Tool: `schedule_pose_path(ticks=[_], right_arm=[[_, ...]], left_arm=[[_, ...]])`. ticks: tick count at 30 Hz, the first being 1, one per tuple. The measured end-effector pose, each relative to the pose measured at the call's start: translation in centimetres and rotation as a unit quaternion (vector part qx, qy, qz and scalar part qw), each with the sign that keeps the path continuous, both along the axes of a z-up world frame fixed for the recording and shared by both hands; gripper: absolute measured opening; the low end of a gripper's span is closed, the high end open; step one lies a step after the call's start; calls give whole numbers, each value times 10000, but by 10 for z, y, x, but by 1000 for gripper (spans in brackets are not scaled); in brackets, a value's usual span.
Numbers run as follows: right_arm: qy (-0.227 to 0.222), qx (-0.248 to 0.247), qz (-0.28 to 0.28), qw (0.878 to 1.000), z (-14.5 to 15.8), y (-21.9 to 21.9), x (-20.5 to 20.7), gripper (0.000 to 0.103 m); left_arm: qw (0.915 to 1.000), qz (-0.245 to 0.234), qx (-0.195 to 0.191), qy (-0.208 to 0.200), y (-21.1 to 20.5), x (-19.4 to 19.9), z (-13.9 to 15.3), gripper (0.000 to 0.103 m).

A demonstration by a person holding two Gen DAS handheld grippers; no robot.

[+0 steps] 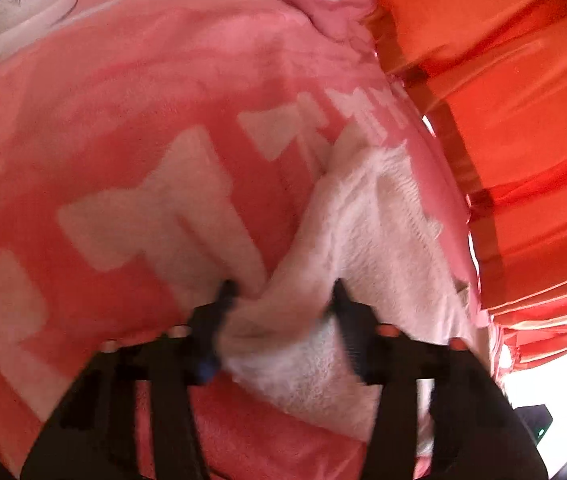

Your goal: Fold small clothes

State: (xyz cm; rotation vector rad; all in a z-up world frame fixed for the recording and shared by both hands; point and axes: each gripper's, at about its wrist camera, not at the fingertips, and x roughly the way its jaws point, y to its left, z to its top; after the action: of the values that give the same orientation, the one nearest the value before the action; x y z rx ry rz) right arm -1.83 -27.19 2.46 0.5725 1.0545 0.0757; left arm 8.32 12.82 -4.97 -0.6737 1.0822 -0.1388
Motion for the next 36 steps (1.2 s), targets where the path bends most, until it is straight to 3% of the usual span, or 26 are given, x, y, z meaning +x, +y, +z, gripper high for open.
schedule_pose_path(ticks=[1, 5, 8, 10, 11, 13, 14, 17, 19, 21, 22, 24, 25, 26, 28, 31, 33, 34, 35, 36], right_arm=[[-50, 16, -56, 10000, 5, -1, -7, 23], [-309, 175, -461, 9983, 19, -24, -49, 33], [-391, 264, -830, 9954, 25, -47, -82, 35], [-411, 166, -1137, 9925, 30, -68, -106, 35], [-414, 146, -1264, 9910, 32, -77, -117, 35], [-403, 100, -1506, 9877, 35, -95, -136, 36], [-365, 10, -1671, 9853, 36, -108, -148, 37], [-178, -193, -2023, 9790, 32, -136, -174, 40], [-39, -262, -2202, 9751, 29, -149, -185, 41], [-93, -247, -2236, 9743, 34, -157, -192, 41], [-158, -249, -2206, 9749, 38, -159, -191, 46], [-272, -216, -2124, 9766, 45, -160, -188, 56], [-357, -138, -2051, 9780, 46, -157, -181, 62], [-459, 19, -1959, 9796, 48, -156, -172, 63], [-596, 306, -1868, 9801, 51, -153, -156, 67], [-563, 715, -1637, 9823, 44, -143, -122, 77], [-322, 644, -1505, 9860, 34, -133, -100, 77], [-167, 540, -1430, 9881, 28, -128, -88, 69], [-96, 472, -1281, 9906, 26, -123, -77, 54], [-41, 295, -1240, 9918, 31, -120, -70, 24]], left_arm=[[9996, -80, -28, -270, -3, -2, 16, 16], [9855, -761, 48, -1517, -44, -17, 96, 13], [9627, -1571, -169, -2196, -109, -29, 148, 13], [9416, -2280, -368, -2452, -169, -43, 169, 13], [9348, -2496, -423, -2491, -191, -49, 171, 13], [9136, -3195, -491, -2468, -255, -66, 166, 13], [9087, -3376, -488, -2407, -271, -72, 159, 13], [8951, -4053, -267, -1840, -338, -90, 102, 14], [8946, -4284, 57, -1269, -358, -101, 50, 15], [9018, -4169, -30, -1138, -343, -106, 36, 17], [9009, -4161, -121, -1229, -329, -110, 39, 21], [8999, -4116, -50, -1437, -307, -108, 52, 41], [9021, -4025, 28, -1555, -294, -108, 60, 60], [9058, -3891, 128, -1673, -281, -107, 67, 72], [9131, -3607, 365, -1869, -250, -106, 76, 85], [9166, -3433, 1103, -1726, -228, -92, 63, 86], [9140, -3369, 1669, -1524, -222, -88, 43, 86], [9125, -3363, 1840, -1427, -224, -85, 32, 85], [9117, -3355, 1971, -1318, -228, -80, 21, 78], [9123, -3362, 2019, -1178, -227, -76, 14, 74]])
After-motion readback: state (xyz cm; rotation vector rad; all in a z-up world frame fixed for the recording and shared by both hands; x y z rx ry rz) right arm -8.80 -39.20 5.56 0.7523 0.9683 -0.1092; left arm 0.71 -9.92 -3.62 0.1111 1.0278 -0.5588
